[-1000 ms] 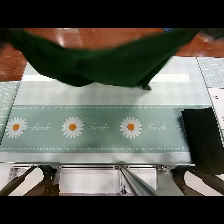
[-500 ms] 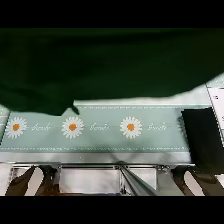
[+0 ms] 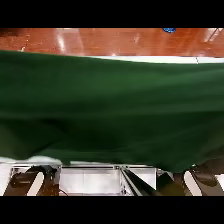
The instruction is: Fold the shirts.
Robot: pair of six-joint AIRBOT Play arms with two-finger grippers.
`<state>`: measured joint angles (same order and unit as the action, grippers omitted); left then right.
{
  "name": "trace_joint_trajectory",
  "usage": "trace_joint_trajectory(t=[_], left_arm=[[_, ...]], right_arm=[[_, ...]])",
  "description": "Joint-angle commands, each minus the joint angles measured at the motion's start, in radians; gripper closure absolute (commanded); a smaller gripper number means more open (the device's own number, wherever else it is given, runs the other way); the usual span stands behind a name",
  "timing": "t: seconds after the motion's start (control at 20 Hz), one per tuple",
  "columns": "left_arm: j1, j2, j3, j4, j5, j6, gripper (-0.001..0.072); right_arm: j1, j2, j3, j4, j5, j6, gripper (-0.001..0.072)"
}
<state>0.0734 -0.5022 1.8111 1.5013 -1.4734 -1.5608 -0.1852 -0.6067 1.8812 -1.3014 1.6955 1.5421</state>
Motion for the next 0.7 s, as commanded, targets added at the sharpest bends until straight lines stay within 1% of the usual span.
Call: trace_joint_trajectory(t=[0.0,0.05,0.15,0.3,0.35,0.4,0.5,0.65], left_arm=[[-0.042,-0.006,0.000,0.165,-0.179,-0.050,0.0688],[-0.042,-0.023,-0.014,0.167,-0.210,-0.050,0.0689],[-0.042,-0.053,-0.095,0.138,-0.221,-0.060,0.0688],[-0.042,-0.124,-0.296,0.137,-0.182,-0.068,0.0688],[-0.042,-0.159,-0.365,0.137,-0.136,-0.069,0.0688],[-0.042,-0.203,-0.435,0.136,-0.055,-0.081,0.0688],[-0.042,-0.310,-0.534,0.109,0.150,-0.096,0.0688],[-0.042,-0.540,-0.554,0.083,0.375,-0.130,0.0688]], right_arm=[[-0.001,0.008,-0.078,-0.031,0.074,0.018,0.0690],[-0.001,0.008,-0.136,-0.014,0.064,0.018,0.0691],[-0.001,0.008,-0.284,0.019,-0.007,0.017,0.0691],[0.000,-0.012,-0.532,0.076,-0.213,-0.015,0.0691],[0.000,-0.042,-0.600,0.078,-0.282,-0.032,0.0691],[0.000,-0.085,-0.645,0.079,-0.338,-0.045,0.0691],[0.000,-0.218,-0.680,0.089,-0.429,-0.088,0.0691],[0.000,-0.465,-0.679,0.172,-0.592,-0.163,0.0691]])
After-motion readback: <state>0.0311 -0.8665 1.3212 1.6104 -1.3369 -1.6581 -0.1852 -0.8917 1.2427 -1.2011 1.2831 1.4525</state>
